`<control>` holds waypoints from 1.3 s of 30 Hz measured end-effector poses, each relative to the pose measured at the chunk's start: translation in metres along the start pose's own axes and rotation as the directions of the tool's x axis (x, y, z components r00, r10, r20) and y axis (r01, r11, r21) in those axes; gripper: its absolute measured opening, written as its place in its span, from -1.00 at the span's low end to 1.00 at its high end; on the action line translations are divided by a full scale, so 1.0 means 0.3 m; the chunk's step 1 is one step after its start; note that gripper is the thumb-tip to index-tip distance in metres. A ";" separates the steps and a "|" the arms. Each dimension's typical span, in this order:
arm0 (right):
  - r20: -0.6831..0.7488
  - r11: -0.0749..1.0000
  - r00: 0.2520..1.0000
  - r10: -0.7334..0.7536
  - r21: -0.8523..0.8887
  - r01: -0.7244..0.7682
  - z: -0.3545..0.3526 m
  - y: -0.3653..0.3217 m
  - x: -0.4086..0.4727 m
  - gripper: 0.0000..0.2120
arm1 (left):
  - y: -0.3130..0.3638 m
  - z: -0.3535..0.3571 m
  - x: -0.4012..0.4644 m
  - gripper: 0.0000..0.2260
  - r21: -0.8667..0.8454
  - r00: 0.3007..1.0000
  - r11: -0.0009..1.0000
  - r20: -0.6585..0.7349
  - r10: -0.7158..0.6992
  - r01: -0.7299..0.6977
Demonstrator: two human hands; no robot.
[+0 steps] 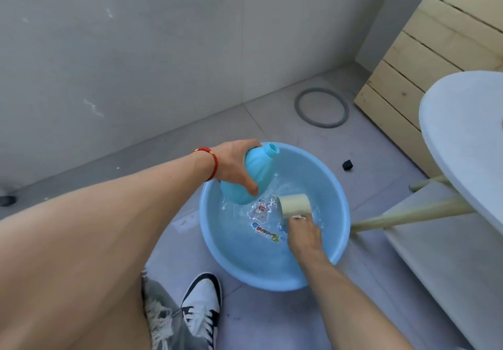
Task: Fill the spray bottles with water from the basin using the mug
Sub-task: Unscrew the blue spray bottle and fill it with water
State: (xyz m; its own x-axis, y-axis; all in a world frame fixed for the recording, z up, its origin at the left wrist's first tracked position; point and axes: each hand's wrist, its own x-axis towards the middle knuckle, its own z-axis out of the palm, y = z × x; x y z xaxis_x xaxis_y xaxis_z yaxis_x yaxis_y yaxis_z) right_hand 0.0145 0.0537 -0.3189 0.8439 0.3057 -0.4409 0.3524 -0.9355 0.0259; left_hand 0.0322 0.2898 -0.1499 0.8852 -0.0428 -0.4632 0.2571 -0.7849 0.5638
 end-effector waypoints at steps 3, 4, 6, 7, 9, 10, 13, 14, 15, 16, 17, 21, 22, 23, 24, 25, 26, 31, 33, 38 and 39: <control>0.052 0.994 0.995 -0.080 0.083 0.076 0.011 -0.040 0.004 -0.66 | 0.008 0.001 -0.003 -0.35 -0.011 1.000 1.000 -0.002 -0.002 0.002; 0.048 0.987 0.994 -0.099 0.129 0.092 0.017 -0.052 0.007 -0.70 | 0.011 0.000 -0.004 -0.35 -0.016 1.000 1.000 0.000 -0.004 0.004; 0.013 0.961 0.993 -0.114 0.255 0.107 0.026 -0.075 0.009 -0.83 | 0.016 -0.003 -0.008 -0.34 -0.030 1.000 0.999 0.003 -0.013 0.013; -0.001 0.936 0.993 -0.114 0.335 0.108 0.026 -0.085 0.008 -0.82 | 0.016 -0.005 -0.010 -0.34 -0.038 1.000 0.999 0.004 -0.020 0.020; 0.011 0.823 0.998 -0.055 0.567 0.039 0.023 -0.095 0.008 -0.65 | 0.018 -0.010 -0.018 -0.34 -0.052 1.000 0.998 0.005 -0.027 0.027; 0.043 0.707 0.999 0.003 0.706 -0.033 0.010 -0.097 0.005 -0.63 | 0.018 -0.012 -0.022 -0.34 -0.059 1.000 0.998 0.006 -0.029 0.029; 0.166 0.339 0.984 0.062 0.924 -0.178 -0.029 -0.093 -0.003 -0.72 | 0.018 -0.022 -0.038 -0.36 -0.074 0.999 0.996 0.012 -0.046 0.046; 0.187 0.228 0.981 0.045 0.954 -0.192 -0.040 -0.085 -0.012 -0.74 | 0.019 -0.027 -0.046 -0.36 -0.079 0.999 0.996 0.018 -0.048 0.049; 0.196 0.144 0.980 0.023 0.970 -0.197 -0.052 -0.078 -0.019 -0.75 | 0.015 -0.031 -0.051 -0.36 -0.089 0.998 0.995 0.024 -0.053 0.055; 0.188 0.086 0.982 0.008 0.978 -0.188 -0.072 -0.066 -0.033 -0.75 | 0.013 -0.037 -0.056 -0.36 -0.104 0.998 0.993 0.026 -0.052 0.054; 0.174 0.051 0.985 -0.007 0.984 -0.173 -0.100 -0.051 -0.047 -0.75 | 0.010 -0.042 -0.061 -0.36 -0.123 0.998 0.991 0.027 -0.055 0.058; 0.089 0.040 0.996 -0.027 0.995 -0.088 -0.246 0.042 -0.092 -0.73 | -0.005 -0.053 -0.079 -0.36 -0.121 0.999 0.992 0.011 -0.040 0.041; 0.066 0.060 0.997 -0.027 0.996 -0.064 -0.292 0.072 -0.105 -0.72 | -0.007 -0.055 -0.085 -0.38 -0.116 1.000 0.993 0.000 -0.024 0.024; 0.044 0.092 0.999 -0.028 0.995 -0.041 -0.344 0.103 -0.118 -0.72 | -0.009 -0.058 -0.093 -0.41 -0.113 1.000 0.994 -0.016 -0.010 0.008; 0.023 0.127 0.999 -0.025 0.992 -0.020 -0.394 0.132 -0.128 -0.72 | -0.013 -0.062 -0.097 -0.43 -0.111 0.999 0.994 -0.035 0.001 -0.005; 0.004 0.162 1.000 -0.021 0.987 0.000 -0.443 0.161 -0.138 -0.72 | -0.017 -0.065 -0.099 -0.43 -0.109 0.999 0.994 -0.048 0.006 -0.012; -0.022 0.199 1.000 -0.017 0.980 0.025 -0.496 0.188 -0.153 -0.72 | -0.016 -0.070 -0.104 -0.43 -0.112 0.998 0.993 -0.054 0.015 -0.021; -0.141 0.302 0.990 -0.025 0.943 0.142 -0.723 0.268 -0.249 -0.70 | -0.004 -0.079 -0.106 -0.36 -0.070 0.996 0.994 -0.046 0.077 -0.080; -0.178 0.327 0.984 -0.022 0.929 0.175 -0.788 0.275 -0.285 -0.68 | 0.006 -0.076 -0.101 -0.34 -0.043 0.994 0.994 -0.052 0.096 -0.098; -0.263 0.339 0.964 0.037 0.911 0.235 -0.849 0.249 -0.334 -0.66 | 0.036 -0.066 -0.084 -0.35 0.024 0.987 0.989 -0.066 0.145 -0.143; -0.282 0.346 0.958 0.052 0.905 0.247 -0.848 0.242 -0.334 -0.66 | 0.042 -0.065 -0.083 -0.38 0.032 0.986 0.989 -0.068 0.150 -0.148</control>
State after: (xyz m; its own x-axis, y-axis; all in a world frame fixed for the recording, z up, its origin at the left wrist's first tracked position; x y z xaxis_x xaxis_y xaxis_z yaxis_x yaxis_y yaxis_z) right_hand 0.0584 0.0002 -0.0446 0.9408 0.2943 -0.1683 -0.0352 -0.4089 -0.9119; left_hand 0.0210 0.2929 -0.1180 0.9378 -0.1179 -0.3264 0.1111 -0.7891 0.6041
